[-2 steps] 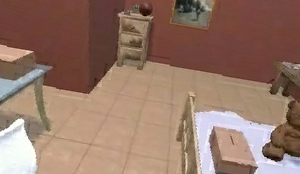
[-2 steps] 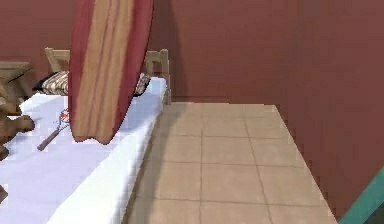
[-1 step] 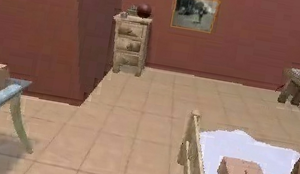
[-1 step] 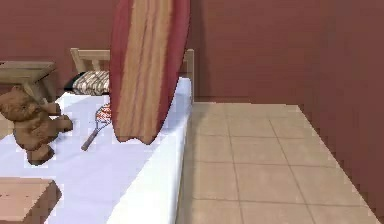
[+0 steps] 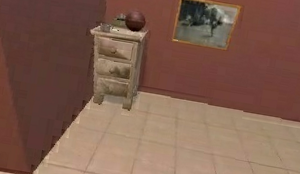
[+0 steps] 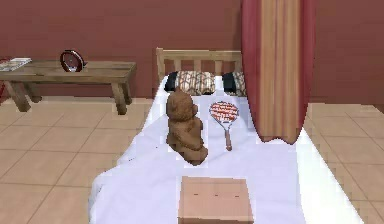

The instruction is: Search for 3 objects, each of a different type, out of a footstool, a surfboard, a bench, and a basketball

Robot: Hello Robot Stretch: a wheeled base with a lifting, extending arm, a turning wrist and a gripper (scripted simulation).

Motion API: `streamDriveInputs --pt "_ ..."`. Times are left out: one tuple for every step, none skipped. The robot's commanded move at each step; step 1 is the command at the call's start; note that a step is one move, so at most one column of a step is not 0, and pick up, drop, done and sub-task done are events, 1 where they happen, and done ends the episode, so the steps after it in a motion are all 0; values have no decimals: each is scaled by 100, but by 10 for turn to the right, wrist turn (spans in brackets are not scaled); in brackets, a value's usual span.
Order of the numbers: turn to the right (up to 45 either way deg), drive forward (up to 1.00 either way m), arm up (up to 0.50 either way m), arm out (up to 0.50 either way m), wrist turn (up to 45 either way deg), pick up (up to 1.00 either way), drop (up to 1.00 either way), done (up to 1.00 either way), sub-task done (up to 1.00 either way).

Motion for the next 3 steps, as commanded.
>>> streamDriveInputs --pt "30 0 0 0 0 0 0 0 0" --pt "-450 0 0 0 0 0 0 0 0" --pt "-450 0 0 0 0 0 0 0 0"
